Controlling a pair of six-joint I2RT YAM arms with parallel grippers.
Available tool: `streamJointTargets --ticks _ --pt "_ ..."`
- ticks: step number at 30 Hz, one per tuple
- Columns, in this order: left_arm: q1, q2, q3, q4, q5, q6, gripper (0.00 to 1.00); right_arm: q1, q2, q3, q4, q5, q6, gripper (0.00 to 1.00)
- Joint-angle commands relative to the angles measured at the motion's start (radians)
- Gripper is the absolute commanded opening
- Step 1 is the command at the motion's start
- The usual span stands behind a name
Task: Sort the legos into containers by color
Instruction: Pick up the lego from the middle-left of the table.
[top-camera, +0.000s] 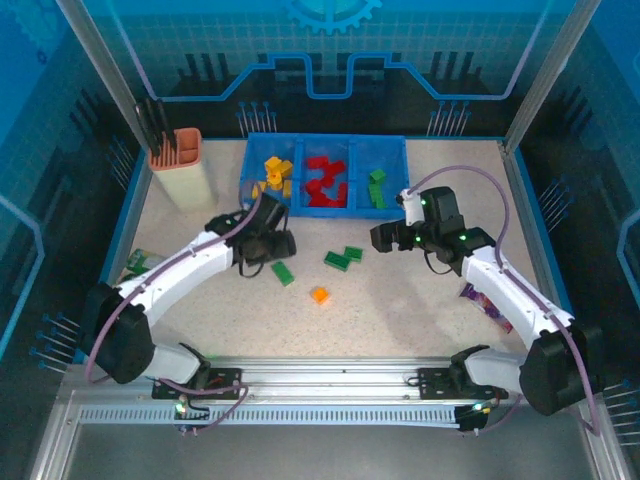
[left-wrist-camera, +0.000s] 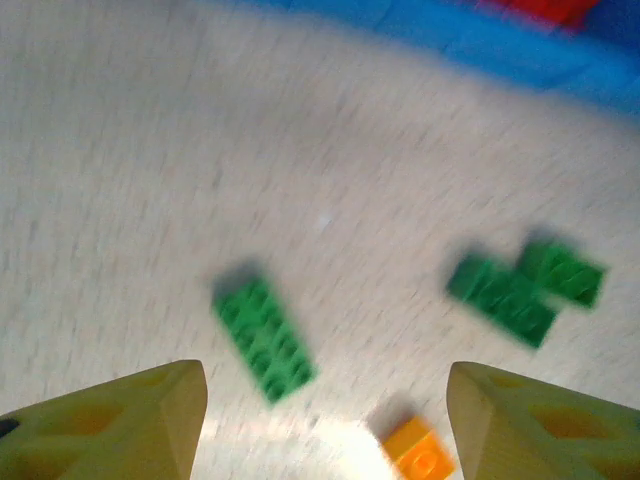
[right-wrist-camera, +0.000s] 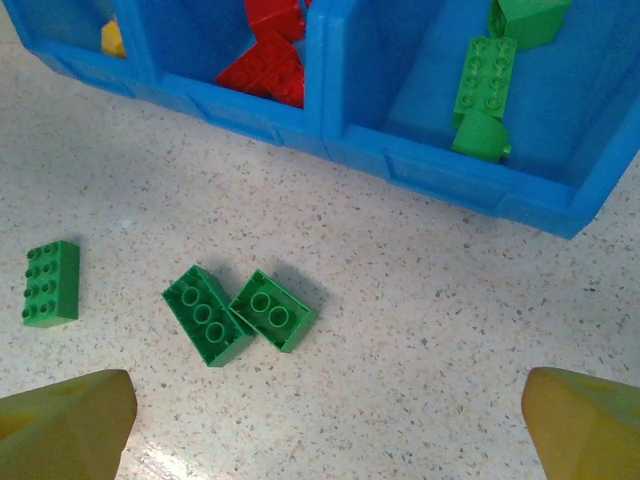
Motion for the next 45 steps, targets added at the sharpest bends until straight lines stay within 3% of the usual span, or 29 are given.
streamJointTargets --ticks 1,5,10,17,32,36,45 --pt "-0.084 -0.030 -0.081 -0.031 0.024 -0.193 0.67 0.016 -0.020 0.004 0.049 -0.032 0.007 1.00" --pt "-0.166 0.013 -0.118 0.050 0.054 -0.290 0.71 0.019 0.005 0.006 0.074 -0.053 0.019 1.00" --pt "-0.214 0.144 -0.064 0.123 0.112 -0.316 0.74 0.022 0.031 0.018 0.074 -0.068 0.011 1.00" --pt "-0.231 0.285 0.020 0.173 0.160 -0.322 0.74 0.024 0.043 0.023 0.064 -0.049 -0.012 1.00" --pt "-0.258 0.411 0.059 0.209 0.220 -0.349 0.73 0.023 0.101 0.024 0.081 -0.041 -0.025 1.00" --pt "-0.260 0.425 0.055 0.213 0.221 -0.353 0.67 0.024 0.105 0.018 0.081 -0.029 -0.029 1.00" --pt "-0.259 0.439 0.055 0.217 0.236 -0.347 0.45 0.023 0.101 0.012 0.069 -0.001 -0.035 1.00"
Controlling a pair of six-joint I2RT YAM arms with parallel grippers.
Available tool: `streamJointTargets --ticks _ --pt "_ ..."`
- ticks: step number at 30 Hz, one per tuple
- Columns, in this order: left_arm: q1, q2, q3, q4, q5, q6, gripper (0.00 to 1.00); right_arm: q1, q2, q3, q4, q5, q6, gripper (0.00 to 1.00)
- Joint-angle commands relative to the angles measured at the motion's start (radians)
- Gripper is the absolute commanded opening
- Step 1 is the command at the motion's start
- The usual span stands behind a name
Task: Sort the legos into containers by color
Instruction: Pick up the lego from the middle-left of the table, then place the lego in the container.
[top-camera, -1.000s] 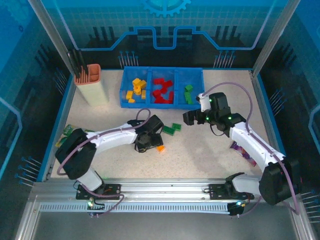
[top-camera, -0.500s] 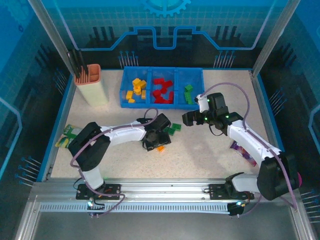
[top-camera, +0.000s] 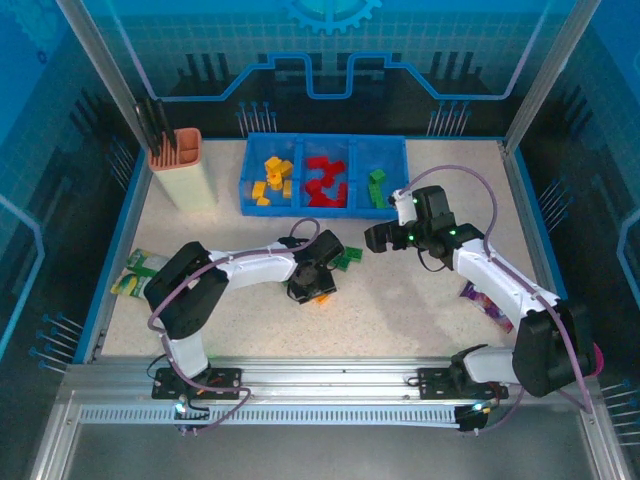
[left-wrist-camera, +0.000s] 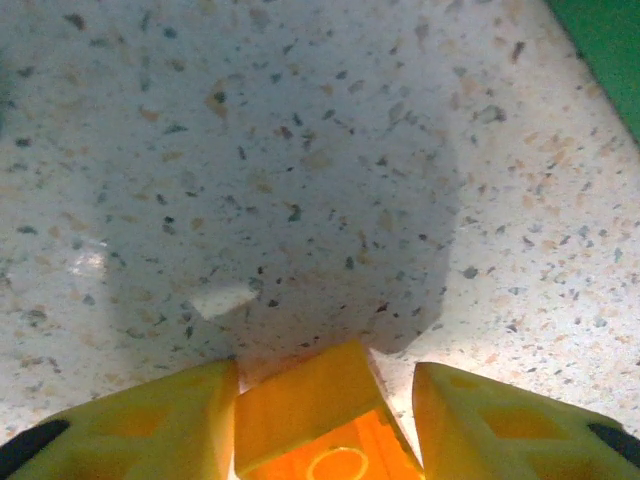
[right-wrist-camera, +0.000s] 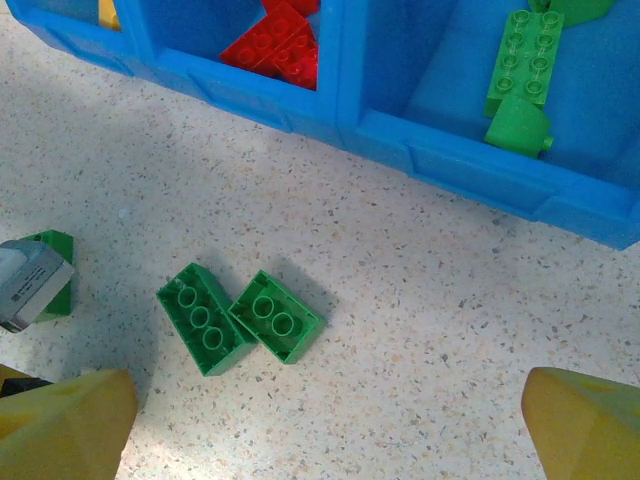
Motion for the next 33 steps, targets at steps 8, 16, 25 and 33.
streamJointTargets --ticks 8,16,25,33 --pt "0.034 -0.029 0.022 -0.002 0.024 0.115 0.31 0.014 -0.011 0.019 -0.031 0.058 -0.023 1.00" --pt "0.299 -0.167 0.136 -0.084 -0.020 0.390 0.31 0.016 0.022 0.028 -0.065 0.085 -0.011 1.00" --pt "0.504 0.015 0.498 -0.057 -0.162 0.635 0.31 0.058 0.163 0.120 -0.042 0.093 -0.117 1.00" --pt "0.588 0.276 0.753 -0.003 -0.182 0.616 0.32 0.113 0.358 0.323 -0.182 0.027 -0.261 1.00"
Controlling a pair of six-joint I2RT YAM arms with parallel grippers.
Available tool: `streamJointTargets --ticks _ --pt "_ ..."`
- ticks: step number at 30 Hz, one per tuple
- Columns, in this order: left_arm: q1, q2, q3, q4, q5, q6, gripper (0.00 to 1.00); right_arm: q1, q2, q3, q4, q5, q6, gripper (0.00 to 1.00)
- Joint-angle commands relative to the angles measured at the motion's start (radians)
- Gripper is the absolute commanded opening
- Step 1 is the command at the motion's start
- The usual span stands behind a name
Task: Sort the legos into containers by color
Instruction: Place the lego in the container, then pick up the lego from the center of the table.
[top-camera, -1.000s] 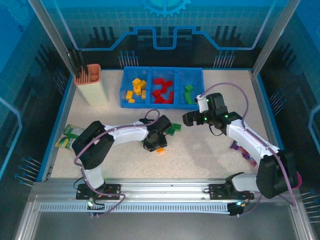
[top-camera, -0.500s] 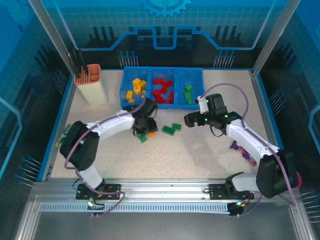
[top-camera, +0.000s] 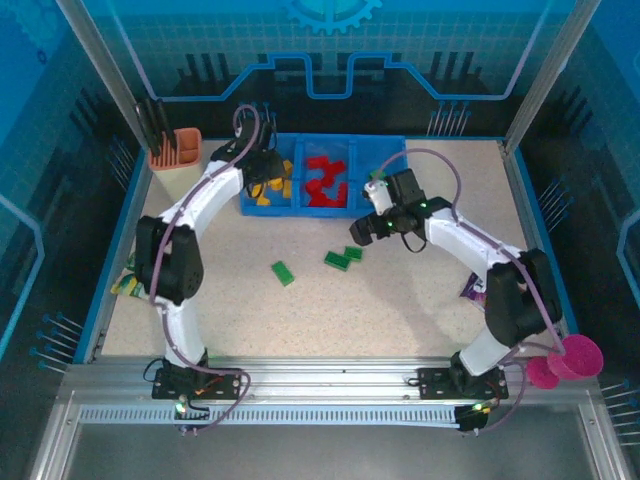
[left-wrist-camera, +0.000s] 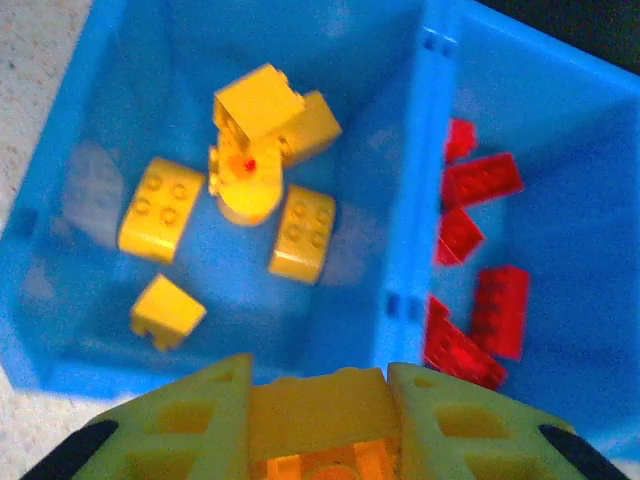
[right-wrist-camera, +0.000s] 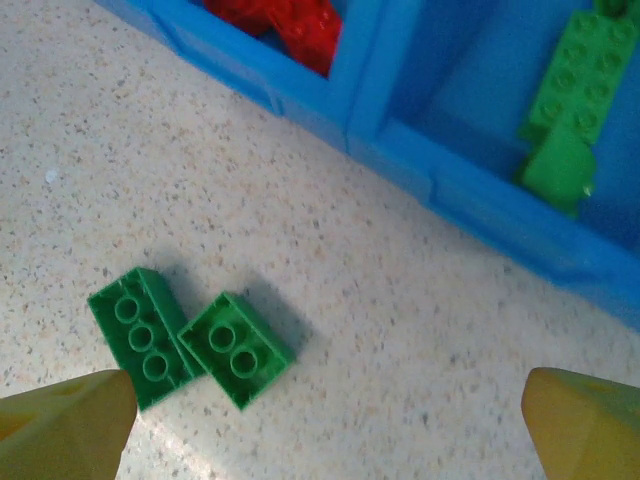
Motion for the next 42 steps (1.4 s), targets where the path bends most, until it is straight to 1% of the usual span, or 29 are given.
streamJointTargets --ticks 1,3,6,10,15,23,25,29,32,35,39,42 --pt "0.030 0.131 0.135 -0.012 -0.014 0.024 0.32 0.068 0.048 0.050 -0.069 -0.035 -0.091 1.00" --pt "0.036 0.216 0.239 -0.046 -0.010 0.031 0.32 0.117 0.072 0.063 -0.062 -0.028 -0.131 1.00" --pt "0.040 0.329 0.395 -0.109 0.002 0.038 0.32 0.184 0.122 0.121 -0.105 -0.011 -0.174 1.00" --pt "0.043 0.419 0.494 -0.125 0.028 0.018 0.33 0.270 0.210 0.209 -0.180 0.059 -0.239 0.99" --pt "0.050 0.450 0.504 -0.099 0.046 -0.014 0.34 0.313 0.293 0.283 -0.242 0.092 -0.293 0.98" --pt "0.050 0.479 0.524 -0.102 0.072 -0.017 0.41 0.316 0.356 0.336 -0.291 0.107 -0.321 0.95" --pt "0.051 0.485 0.536 -0.109 0.072 -0.016 0.45 0.315 0.372 0.343 -0.298 0.119 -0.325 0.91" --pt "0.052 0.485 0.545 -0.110 0.071 -0.013 0.53 0.316 0.388 0.344 -0.302 0.132 -0.331 0.87" --pt "0.053 0.484 0.553 -0.119 0.073 -0.012 0.55 0.315 0.394 0.341 -0.299 0.133 -0.336 0.84" --pt "0.052 0.457 0.533 -0.118 0.073 -0.014 0.57 0.316 0.398 0.341 -0.301 0.136 -0.335 0.81" --pt "0.051 0.370 0.466 -0.085 0.080 -0.008 0.58 0.315 0.405 0.338 -0.297 0.133 -0.343 0.76" --pt "0.051 0.292 0.433 -0.077 0.091 0.004 0.59 0.314 0.422 0.337 -0.295 0.133 -0.348 0.69"
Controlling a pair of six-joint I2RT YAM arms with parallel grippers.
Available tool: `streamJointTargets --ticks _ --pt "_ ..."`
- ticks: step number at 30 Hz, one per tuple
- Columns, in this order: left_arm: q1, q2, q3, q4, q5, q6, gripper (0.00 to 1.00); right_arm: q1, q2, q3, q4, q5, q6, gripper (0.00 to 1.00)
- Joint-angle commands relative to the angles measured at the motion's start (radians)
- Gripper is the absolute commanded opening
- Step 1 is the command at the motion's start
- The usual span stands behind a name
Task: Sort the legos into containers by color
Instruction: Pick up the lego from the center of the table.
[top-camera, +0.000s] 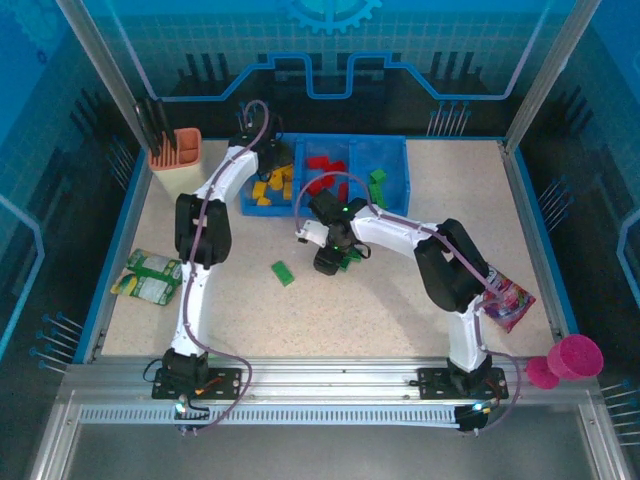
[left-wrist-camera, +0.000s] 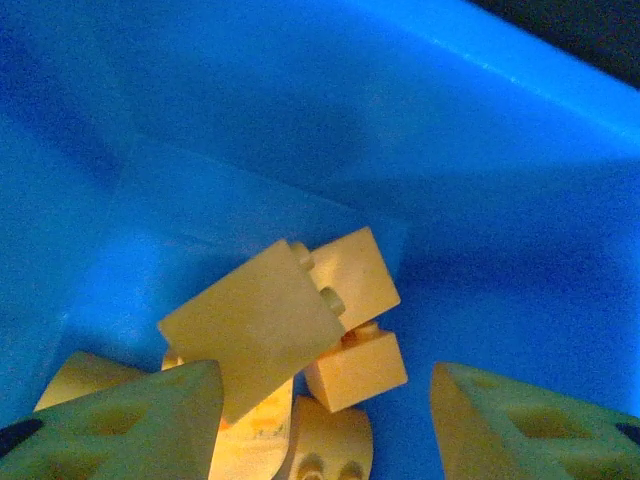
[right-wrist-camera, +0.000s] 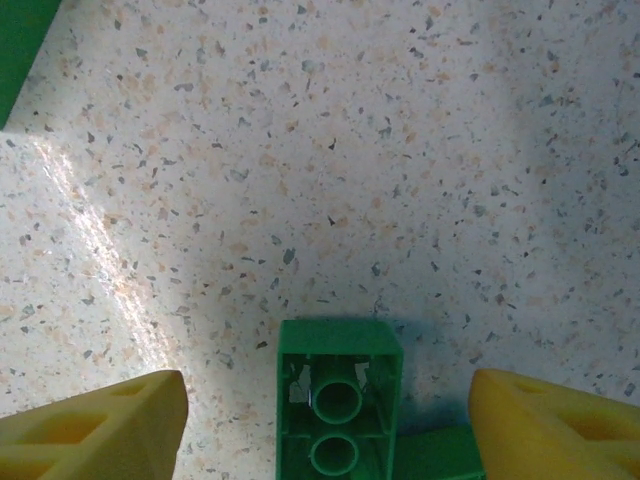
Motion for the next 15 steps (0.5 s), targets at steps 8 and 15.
streamJointTargets --ticks 8,15 --pt "-0.004 -0.378 -0.135 0.033 0.134 0.011 0.62 -0.006 0.073 0.041 -0.049 0.003 -0.006 0.57" --pt "-0.002 -0.614 -0.338 0.066 0.154 0.024 0.65 -0.003 0.072 0.045 -0.071 0.006 0.000 0.27"
